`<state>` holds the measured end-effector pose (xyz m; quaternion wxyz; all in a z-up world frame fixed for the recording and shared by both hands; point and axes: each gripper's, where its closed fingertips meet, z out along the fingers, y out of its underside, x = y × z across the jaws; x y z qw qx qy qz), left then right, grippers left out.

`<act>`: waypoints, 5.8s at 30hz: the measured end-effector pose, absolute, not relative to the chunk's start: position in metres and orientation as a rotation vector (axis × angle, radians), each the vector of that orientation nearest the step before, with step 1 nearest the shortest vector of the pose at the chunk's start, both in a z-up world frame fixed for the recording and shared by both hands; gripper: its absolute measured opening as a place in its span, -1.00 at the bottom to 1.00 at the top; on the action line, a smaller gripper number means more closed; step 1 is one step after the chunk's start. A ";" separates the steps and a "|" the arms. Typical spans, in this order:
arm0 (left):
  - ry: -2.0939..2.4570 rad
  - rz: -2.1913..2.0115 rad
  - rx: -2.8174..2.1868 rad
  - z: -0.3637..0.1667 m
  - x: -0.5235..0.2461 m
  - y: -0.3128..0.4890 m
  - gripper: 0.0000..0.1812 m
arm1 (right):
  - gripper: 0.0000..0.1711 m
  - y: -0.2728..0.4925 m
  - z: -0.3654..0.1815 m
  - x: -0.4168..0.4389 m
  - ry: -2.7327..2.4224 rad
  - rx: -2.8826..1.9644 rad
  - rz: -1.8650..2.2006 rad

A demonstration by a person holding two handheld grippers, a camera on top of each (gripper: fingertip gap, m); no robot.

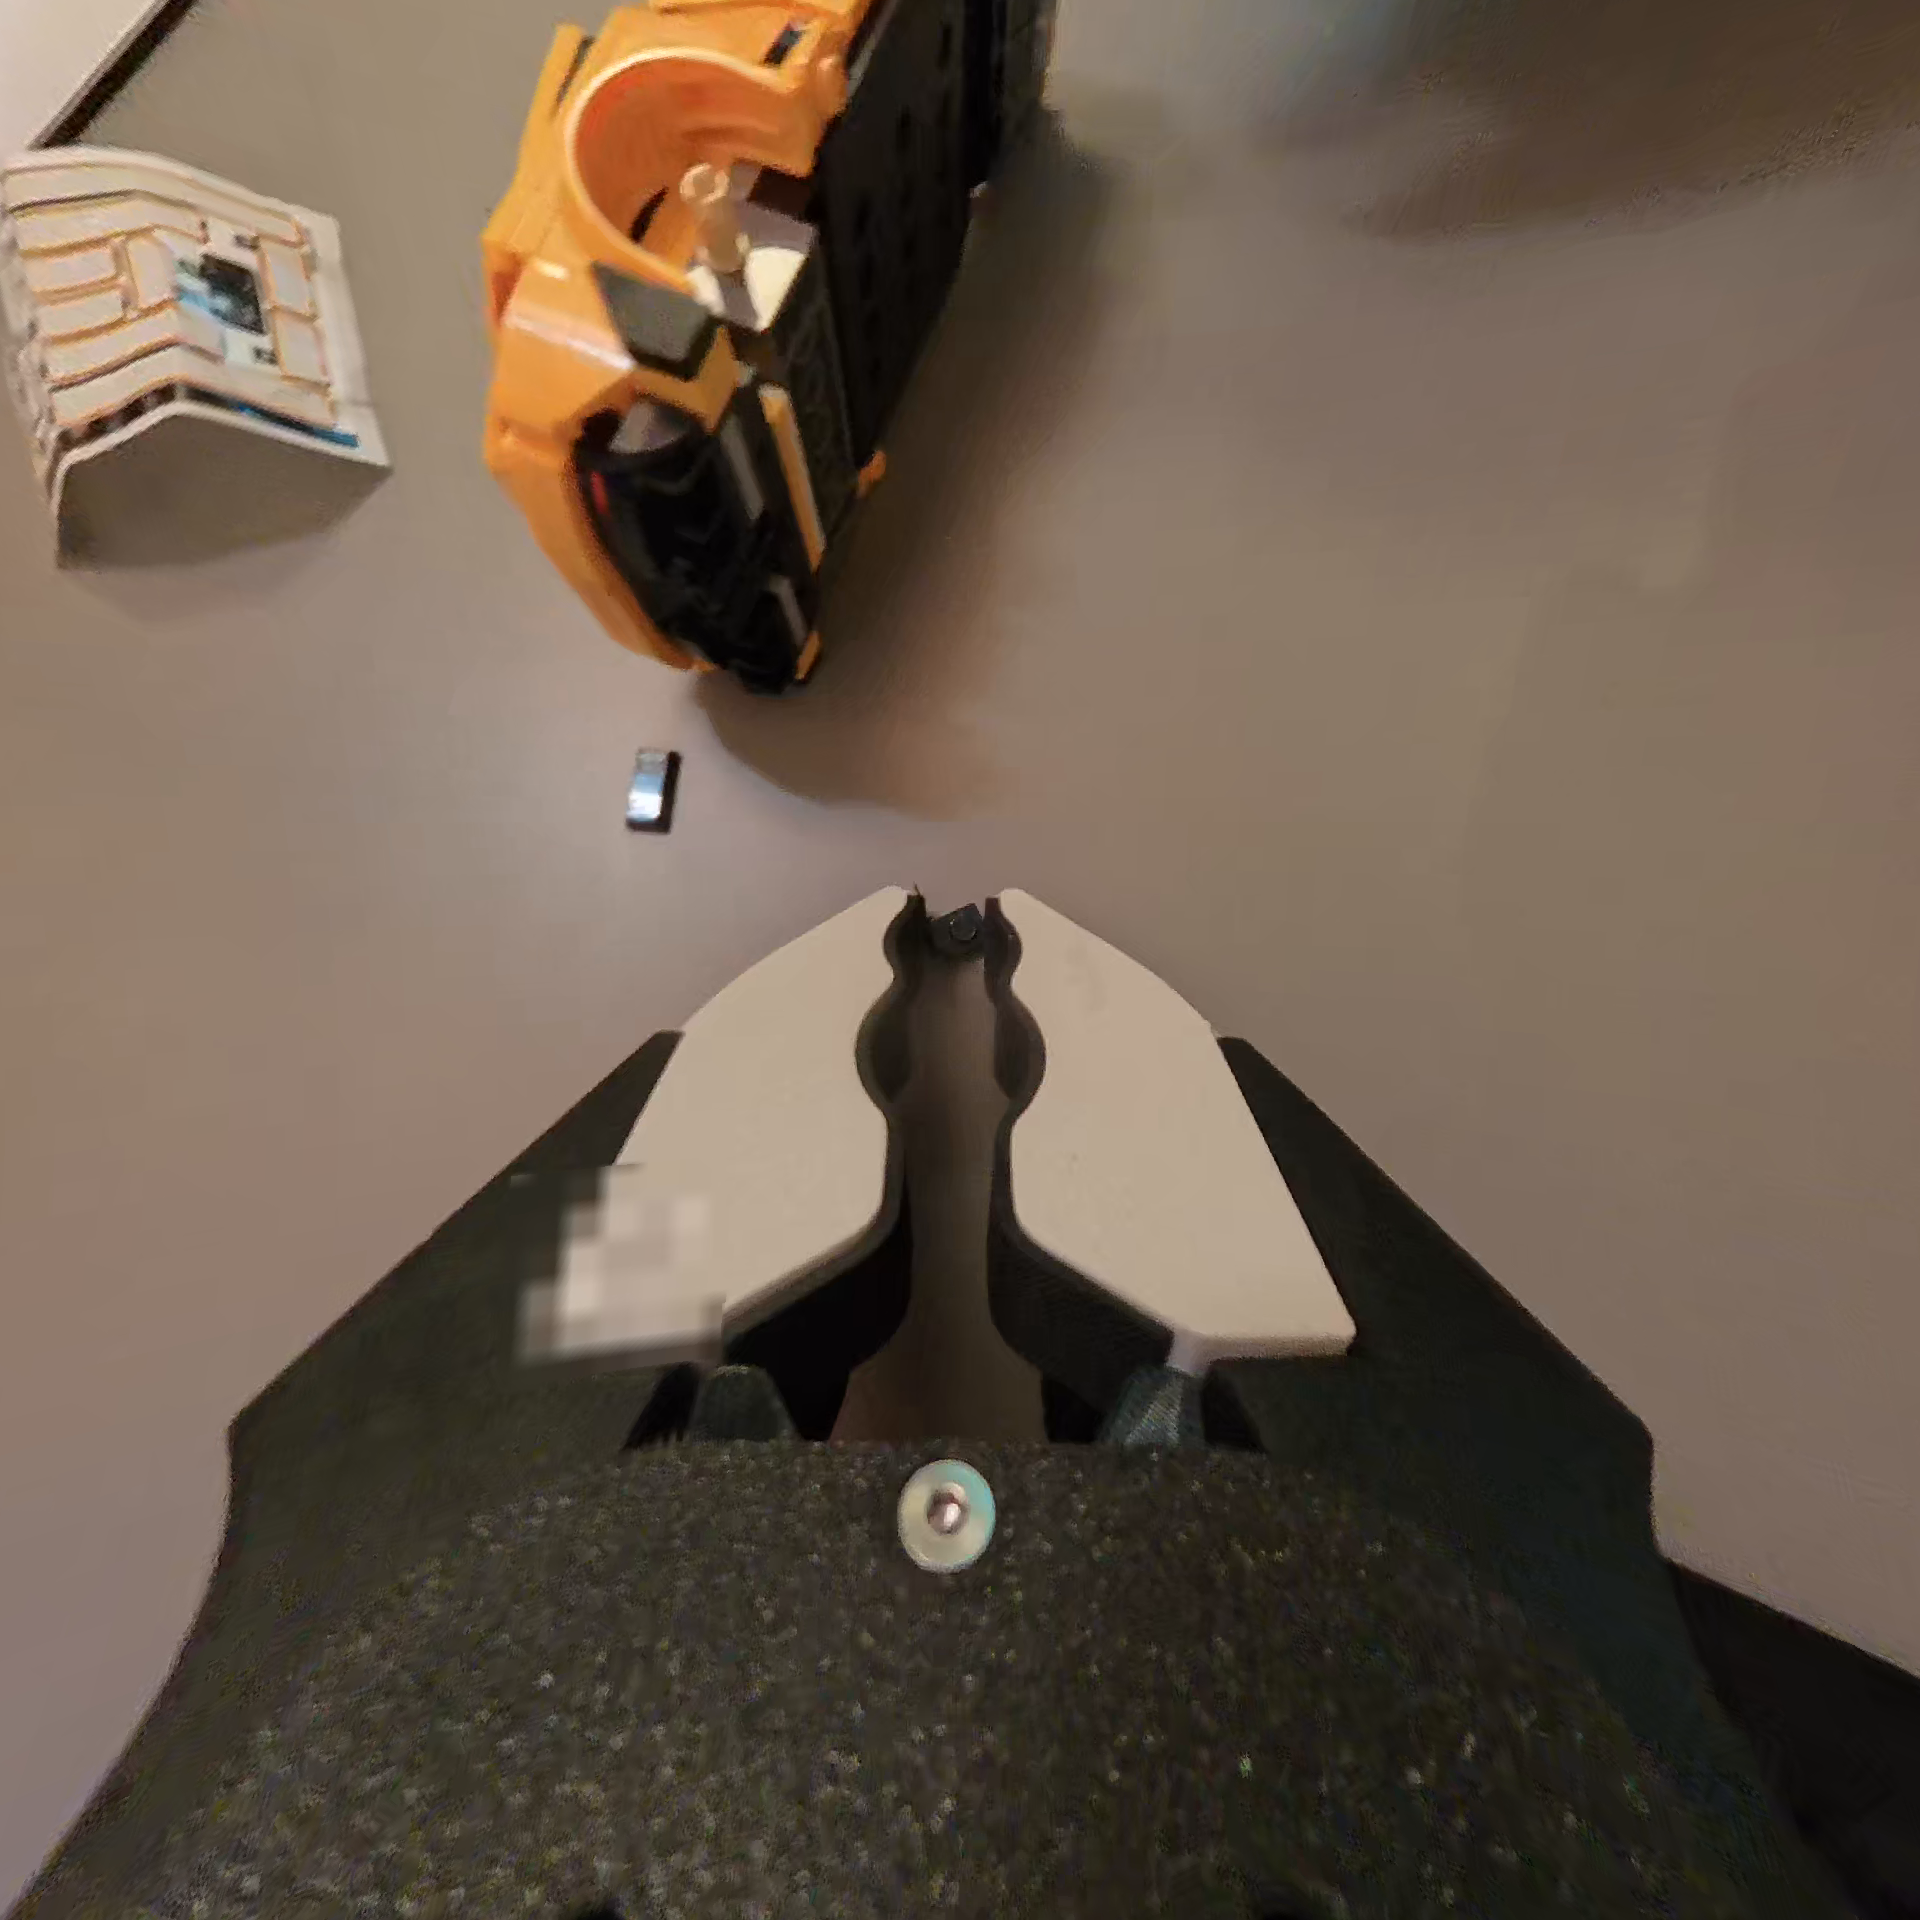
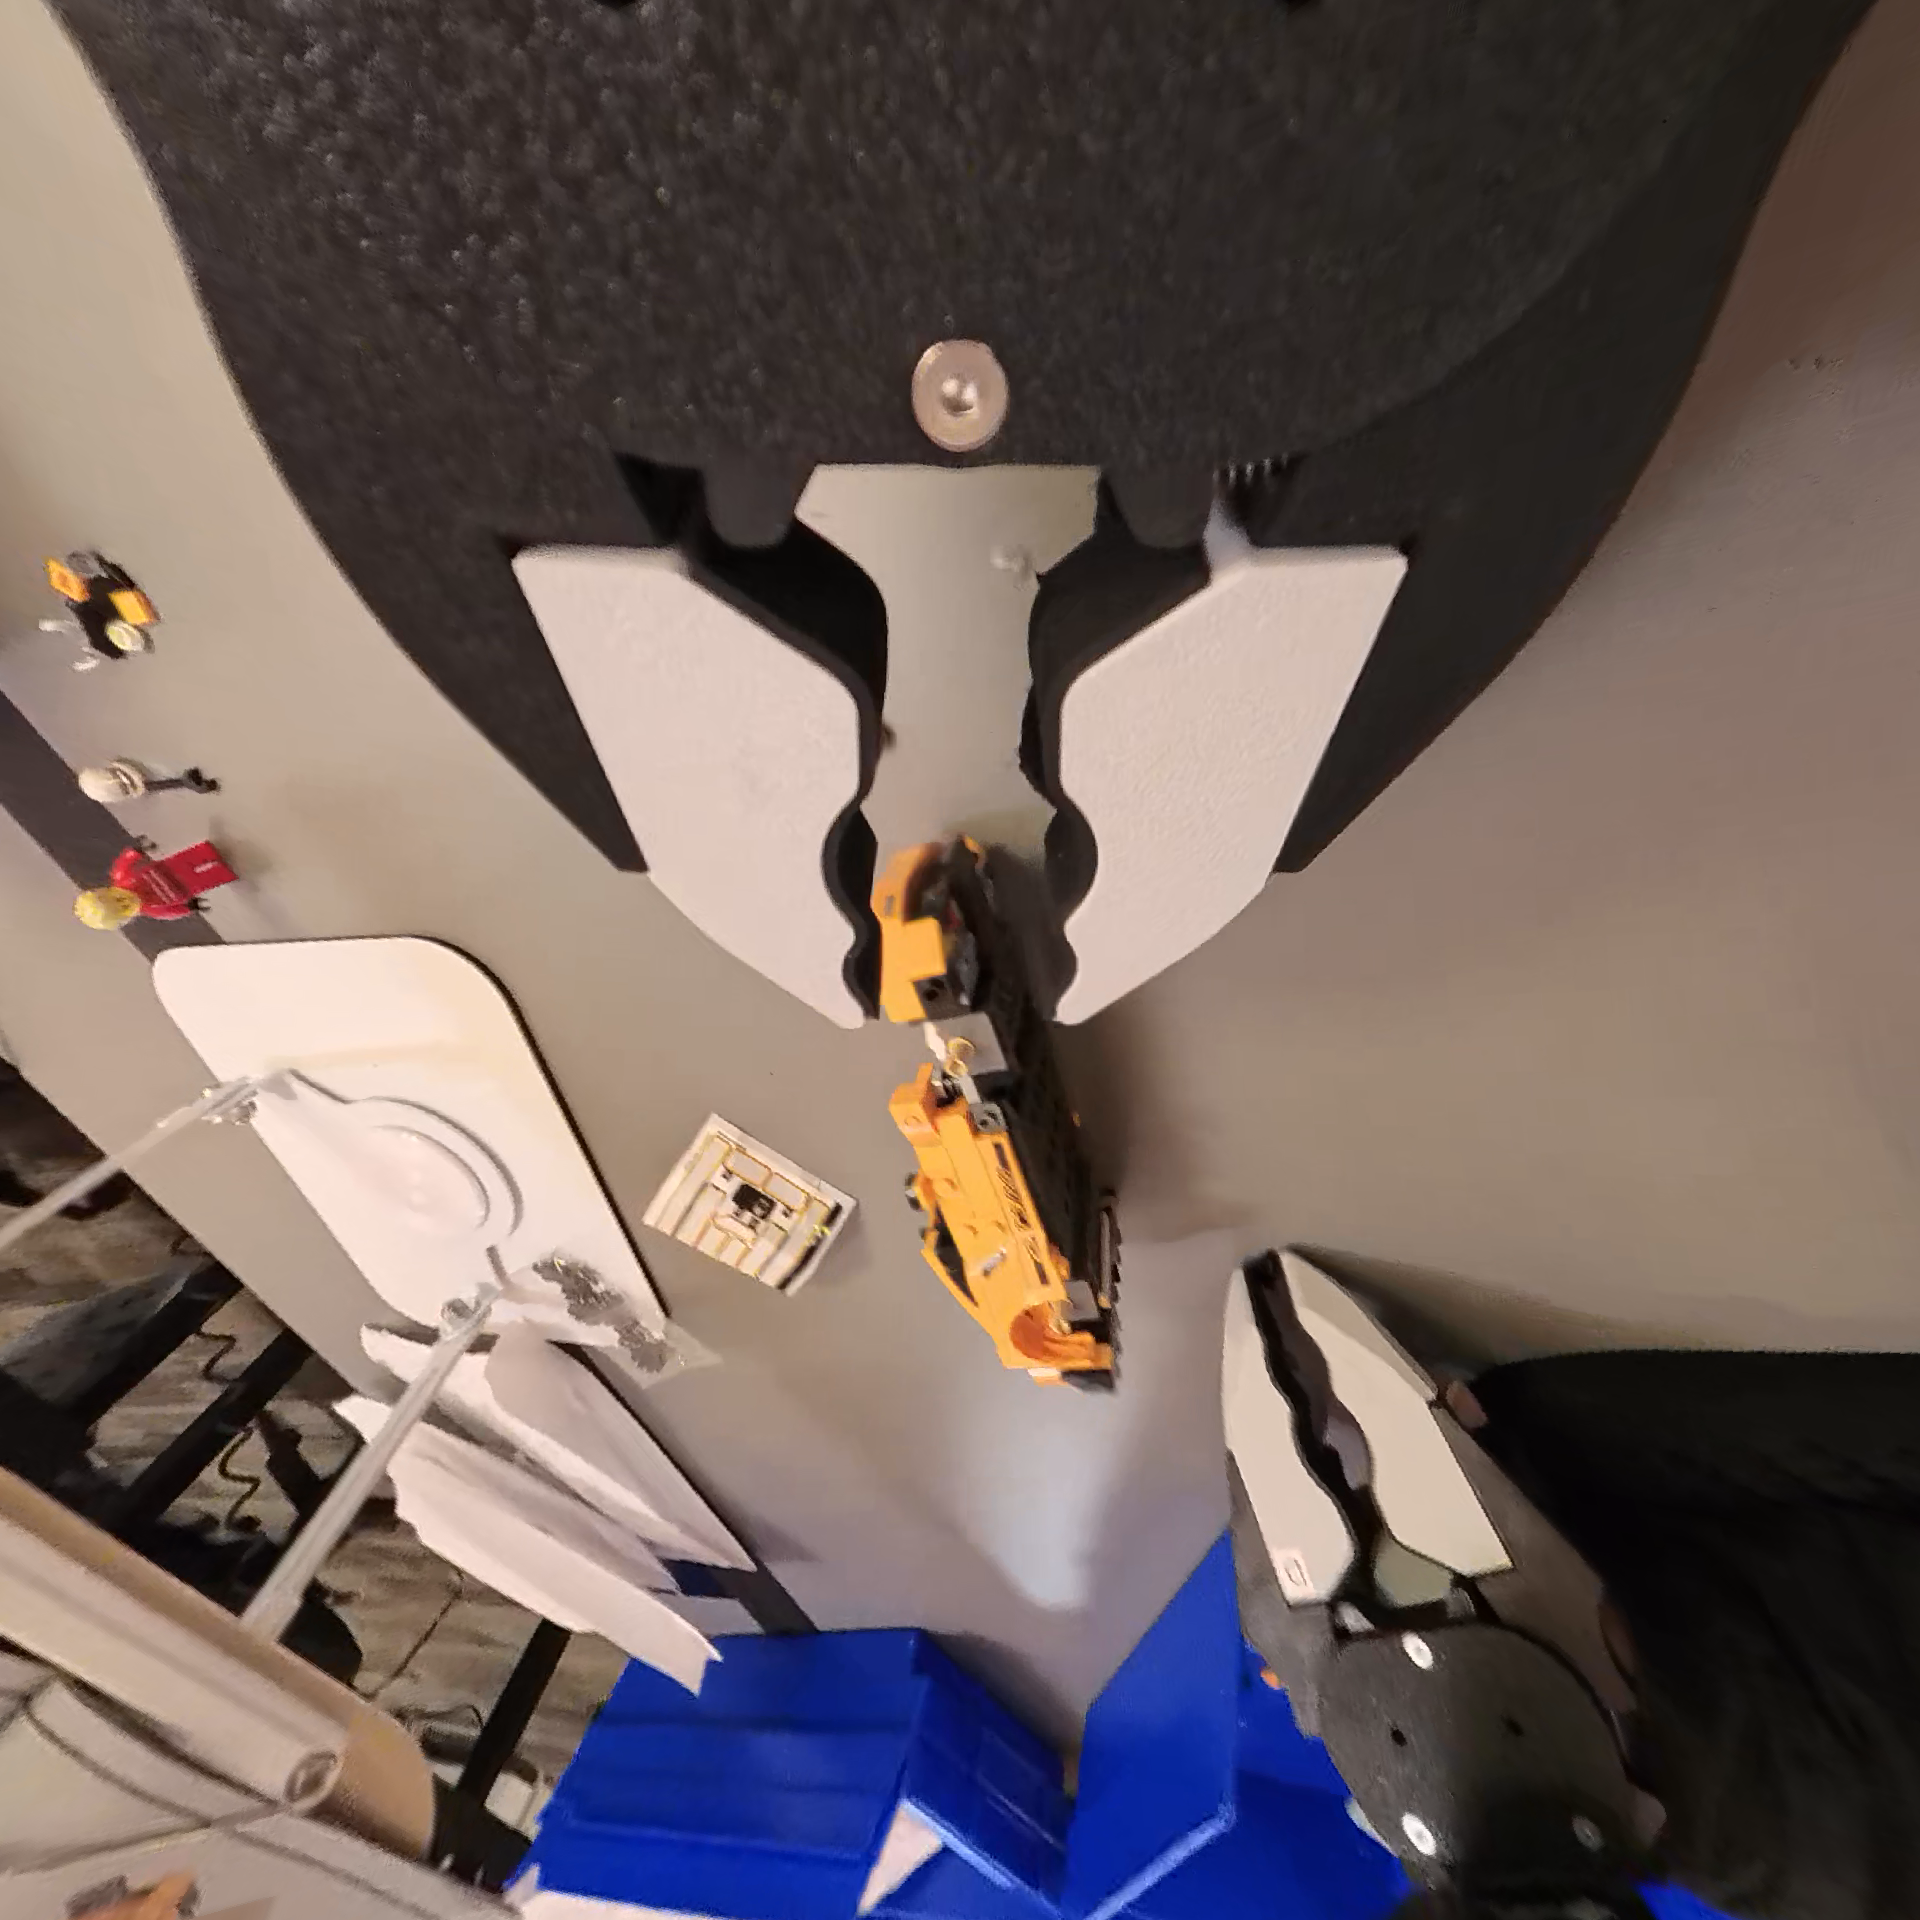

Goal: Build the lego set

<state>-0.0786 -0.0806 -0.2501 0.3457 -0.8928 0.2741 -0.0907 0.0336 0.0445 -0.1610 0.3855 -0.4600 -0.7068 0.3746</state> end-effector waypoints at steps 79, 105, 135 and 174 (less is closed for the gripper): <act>0.751 -0.394 -2.119 -0.213 0.016 -0.039 -0.93 | -0.78 0.086 -0.202 0.088 -1.965 -1.327 0.763; 0.598 -0.533 -2.074 -0.205 0.024 -0.030 -0.93 | -0.91 0.092 -0.249 0.041 -2.136 -1.416 0.641; 0.593 -0.533 -2.109 -0.213 0.018 -0.033 -0.93 | -0.93 0.015 -0.243 0.049 -2.323 -1.175 0.677; 0.579 -0.582 -2.089 -0.209 0.020 -0.035 -0.93 | -0.84 0.069 -0.250 0.096 -2.239 -1.503 0.732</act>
